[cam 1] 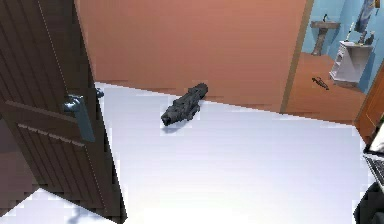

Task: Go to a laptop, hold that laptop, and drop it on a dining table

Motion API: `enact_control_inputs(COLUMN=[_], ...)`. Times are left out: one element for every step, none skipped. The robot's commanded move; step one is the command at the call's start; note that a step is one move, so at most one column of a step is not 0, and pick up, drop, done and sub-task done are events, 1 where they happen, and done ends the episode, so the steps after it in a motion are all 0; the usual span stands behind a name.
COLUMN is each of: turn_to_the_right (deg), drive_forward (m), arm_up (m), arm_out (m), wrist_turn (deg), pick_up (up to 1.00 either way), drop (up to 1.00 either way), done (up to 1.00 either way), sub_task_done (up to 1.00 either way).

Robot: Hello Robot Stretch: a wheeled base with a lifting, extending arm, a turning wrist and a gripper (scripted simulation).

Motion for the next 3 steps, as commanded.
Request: enact_control_inputs(turn_to_the_right=[0.0, 0.0, 0.0], drive_forward=[0.00, 0.00, 0.00], arm_up=[0.00, 0.00, 0.00], arm_out=[0.00, 0.00, -0.46], wrist_turn=[-45.0, -3.0, 0.0], pick_up=[0.00, 0.00, 0.00], drop=[0.00, 0.00, 0.00], done=[0.00, 0.00, 0.00], sub_task_done=[0.00, 0.00, 0.00])
